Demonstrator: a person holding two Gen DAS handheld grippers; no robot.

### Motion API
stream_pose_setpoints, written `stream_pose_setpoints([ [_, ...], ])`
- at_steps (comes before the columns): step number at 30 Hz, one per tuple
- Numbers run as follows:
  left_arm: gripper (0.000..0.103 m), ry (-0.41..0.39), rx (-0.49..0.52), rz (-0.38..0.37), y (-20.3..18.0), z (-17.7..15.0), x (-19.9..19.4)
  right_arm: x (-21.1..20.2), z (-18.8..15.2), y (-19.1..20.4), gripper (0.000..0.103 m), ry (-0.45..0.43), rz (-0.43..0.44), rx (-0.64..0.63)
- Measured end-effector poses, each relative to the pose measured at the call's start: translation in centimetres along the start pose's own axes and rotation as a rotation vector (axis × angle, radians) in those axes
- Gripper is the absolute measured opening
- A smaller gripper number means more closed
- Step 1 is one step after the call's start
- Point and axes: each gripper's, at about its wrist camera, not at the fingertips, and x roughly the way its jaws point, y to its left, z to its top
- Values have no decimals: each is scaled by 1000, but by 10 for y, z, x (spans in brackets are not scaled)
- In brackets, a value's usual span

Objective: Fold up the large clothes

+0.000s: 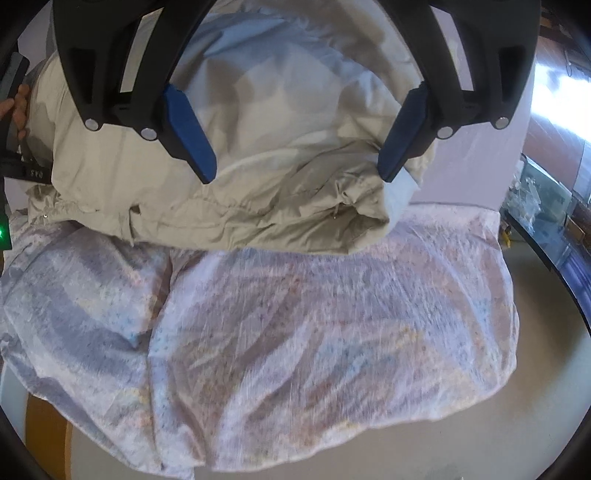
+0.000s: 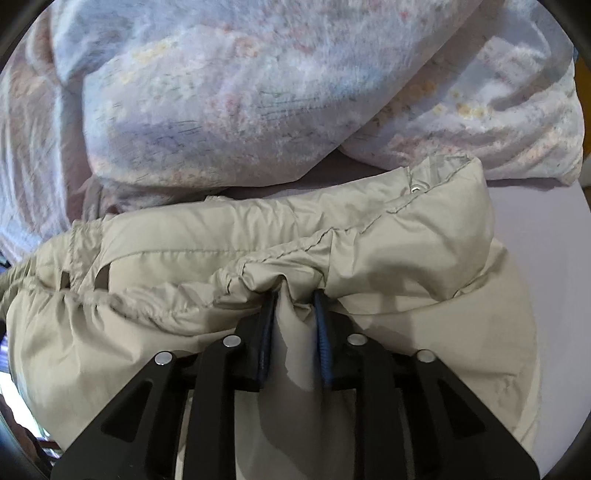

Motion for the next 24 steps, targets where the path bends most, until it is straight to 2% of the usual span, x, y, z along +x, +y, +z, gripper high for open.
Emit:
stream_pose_setpoints([
  [1, 89, -9, 10, -2, -1, 0, -3, -7, -6, -4, 35, -9, 9, 6],
  [3, 89, -19, 28, -9, -4, -1, -10, -22, -15, -10, 54, -36, 26, 18],
  [4, 89, -19, 35, -16, -6, -3, -12, -30, -21, -12, 57, -53, 29, 18],
  [8, 89, -3, 56, -36, -14, -11, -12, -52, -40, -15, 58, -73, 48, 12],
  [12, 89, 44, 67, -37, -21, -24, 3, -56, -57, -12, 58, -71, 22, -14],
  [16, 91, 78, 70, -9, -18, -34, 25, -39, -56, -8, 58, -66, -25, -49],
  [20, 96, 111, -5, 6, -1, -37, 49, -24, -50, 0, 59, -78, -64, -77],
  [24, 98, 118, -18, 17, 5, -34, 61, -10, -47, 9, 61, -92, -102, -105],
])
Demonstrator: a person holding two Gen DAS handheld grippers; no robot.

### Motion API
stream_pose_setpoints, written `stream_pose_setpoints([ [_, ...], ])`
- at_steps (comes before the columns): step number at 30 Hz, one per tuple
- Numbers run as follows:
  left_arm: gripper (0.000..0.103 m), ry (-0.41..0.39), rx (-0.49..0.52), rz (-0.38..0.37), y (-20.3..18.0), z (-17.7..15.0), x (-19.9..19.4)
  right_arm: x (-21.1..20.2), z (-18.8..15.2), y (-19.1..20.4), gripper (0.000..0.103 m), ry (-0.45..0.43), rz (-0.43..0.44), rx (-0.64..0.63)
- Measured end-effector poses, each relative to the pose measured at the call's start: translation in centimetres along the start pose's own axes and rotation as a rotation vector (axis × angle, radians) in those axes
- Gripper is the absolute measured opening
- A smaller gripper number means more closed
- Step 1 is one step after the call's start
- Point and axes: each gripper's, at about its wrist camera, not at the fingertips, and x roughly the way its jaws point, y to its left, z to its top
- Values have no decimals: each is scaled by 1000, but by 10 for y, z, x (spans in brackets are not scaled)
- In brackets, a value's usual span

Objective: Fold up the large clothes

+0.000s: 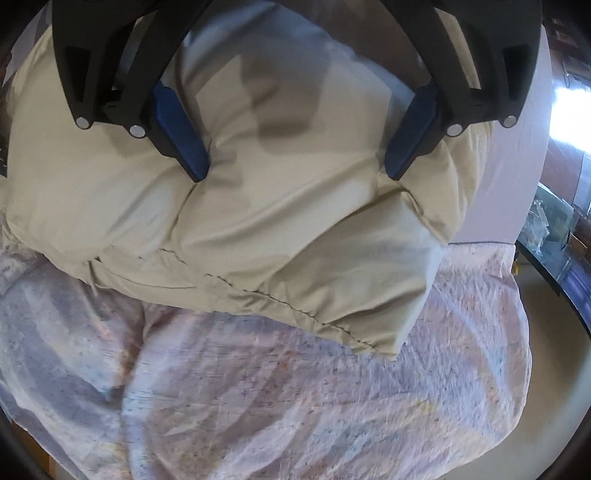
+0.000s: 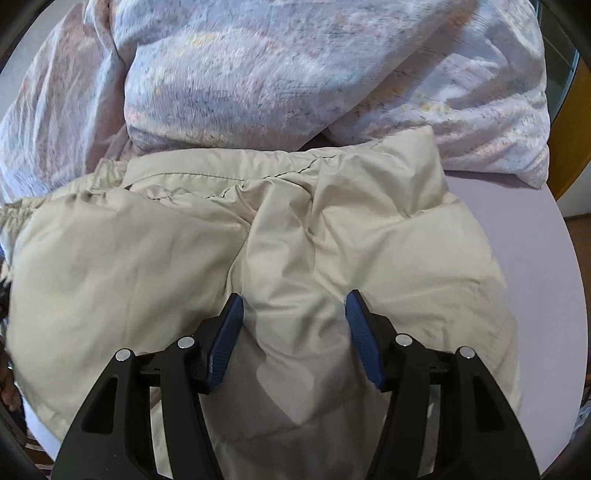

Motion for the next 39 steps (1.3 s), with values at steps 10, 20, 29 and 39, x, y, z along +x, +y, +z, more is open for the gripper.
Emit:
stream_pose_setpoints([
  [10, 101, 2, -8, 26, 6, 5, 27, 36, 12, 22, 72, -53, -41, -30],
  [20, 101, -14, -31, 0, 15, 1, 47, 59, 9, 22, 79, -46, -73, -53],
  [29, 101, -33, -47, -12, 19, -1, 56, 69, -7, 29, 85, -99, -109, -63],
  [39, 101, -68, -50, -9, 21, -1, 57, 70, -26, 38, 86, -165, -128, -66],
])
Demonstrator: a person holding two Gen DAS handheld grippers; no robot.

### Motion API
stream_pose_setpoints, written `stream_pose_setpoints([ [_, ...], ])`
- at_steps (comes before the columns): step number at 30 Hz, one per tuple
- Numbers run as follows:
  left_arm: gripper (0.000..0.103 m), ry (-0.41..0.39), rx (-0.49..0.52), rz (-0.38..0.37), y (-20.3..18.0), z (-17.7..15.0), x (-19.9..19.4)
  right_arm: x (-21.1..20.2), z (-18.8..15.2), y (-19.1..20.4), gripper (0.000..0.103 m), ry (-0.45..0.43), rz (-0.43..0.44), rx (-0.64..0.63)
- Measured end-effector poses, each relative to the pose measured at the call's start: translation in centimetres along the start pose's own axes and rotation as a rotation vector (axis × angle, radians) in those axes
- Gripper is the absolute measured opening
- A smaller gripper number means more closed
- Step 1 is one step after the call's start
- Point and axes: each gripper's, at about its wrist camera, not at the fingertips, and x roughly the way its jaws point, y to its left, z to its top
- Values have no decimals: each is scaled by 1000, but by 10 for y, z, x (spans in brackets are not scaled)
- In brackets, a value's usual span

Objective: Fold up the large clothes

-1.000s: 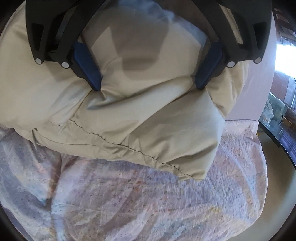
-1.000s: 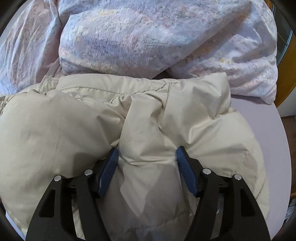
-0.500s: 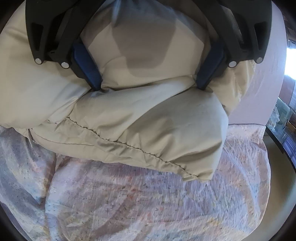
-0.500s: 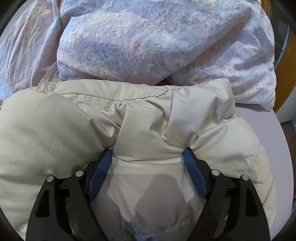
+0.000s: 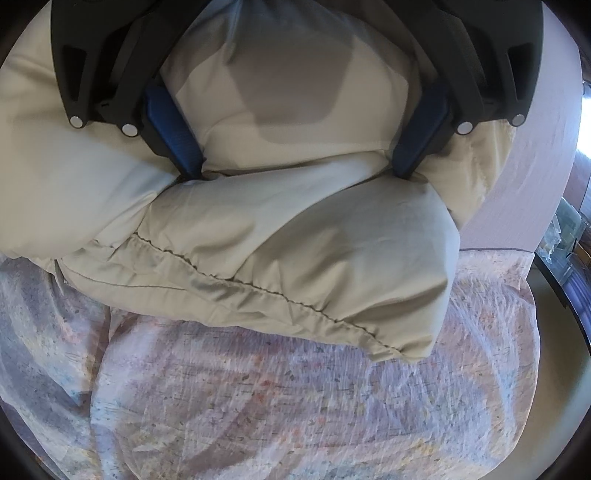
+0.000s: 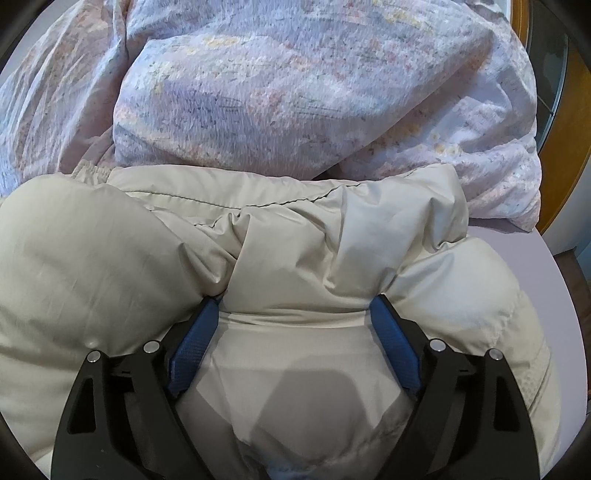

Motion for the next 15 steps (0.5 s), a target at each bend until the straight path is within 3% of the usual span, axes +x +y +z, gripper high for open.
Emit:
stream_pose_setpoints([
  [15, 101, -10, 2, 11, -5, -6, 0, -4, -6, -5, 87, -3, -3, 0],
])
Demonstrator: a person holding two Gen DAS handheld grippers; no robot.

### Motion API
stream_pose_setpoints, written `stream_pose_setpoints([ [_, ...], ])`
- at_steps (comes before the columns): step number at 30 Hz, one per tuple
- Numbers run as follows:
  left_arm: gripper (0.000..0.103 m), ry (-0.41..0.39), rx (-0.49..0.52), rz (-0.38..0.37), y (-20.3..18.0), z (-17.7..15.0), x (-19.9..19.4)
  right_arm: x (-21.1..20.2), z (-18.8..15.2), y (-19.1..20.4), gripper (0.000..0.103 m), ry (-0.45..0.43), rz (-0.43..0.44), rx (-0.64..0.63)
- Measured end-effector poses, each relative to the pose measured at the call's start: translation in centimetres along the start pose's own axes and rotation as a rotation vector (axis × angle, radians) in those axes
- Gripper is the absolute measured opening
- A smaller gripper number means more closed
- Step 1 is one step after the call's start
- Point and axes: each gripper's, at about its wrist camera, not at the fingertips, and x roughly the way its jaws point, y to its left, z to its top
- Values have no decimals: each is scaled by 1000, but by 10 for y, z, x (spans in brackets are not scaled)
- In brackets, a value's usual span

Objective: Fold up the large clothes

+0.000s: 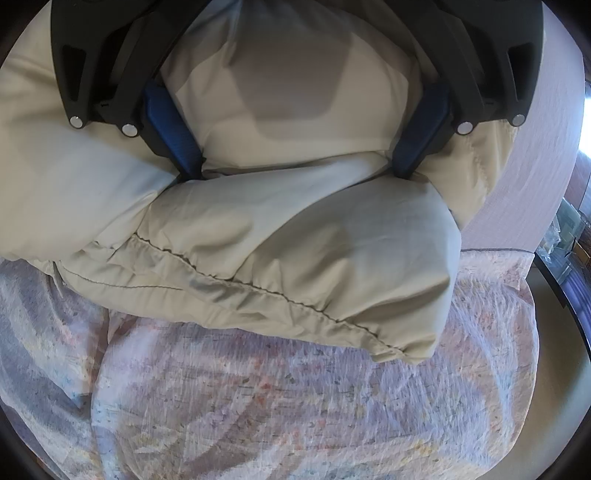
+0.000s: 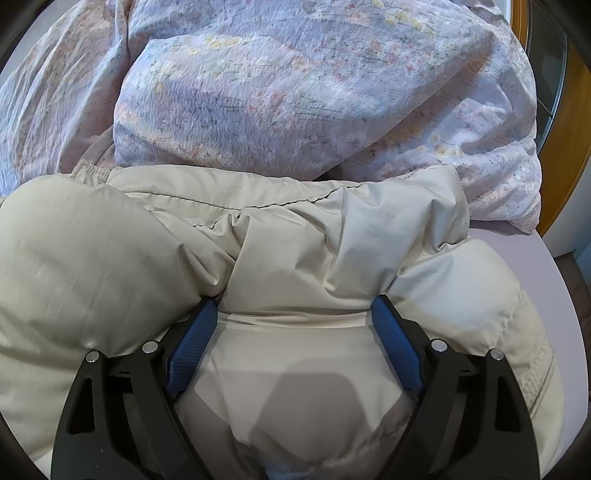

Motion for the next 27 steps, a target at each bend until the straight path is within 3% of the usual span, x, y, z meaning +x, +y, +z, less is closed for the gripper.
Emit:
stream_pose_setpoints([
  [4, 101, 23, 11, 3, -2, 1, 1, -4, 6, -4, 87, 33, 12, -5],
  [9, 101, 110, 29, 21, 0, 9, -17, -20, 20, -22, 88, 182, 52, 38],
  [16, 101, 146, 94, 15, 13, -6, -69, -86, 8, -89, 95, 313, 99, 253],
  [23, 101, 226, -53, 5, 72, -40, -97, -103, -36, -166, 95, 384, 103, 556],
  [27, 100, 285, -162, -17, 96, -59, -91, -81, -70, -184, 95, 486, 254, 760],
])
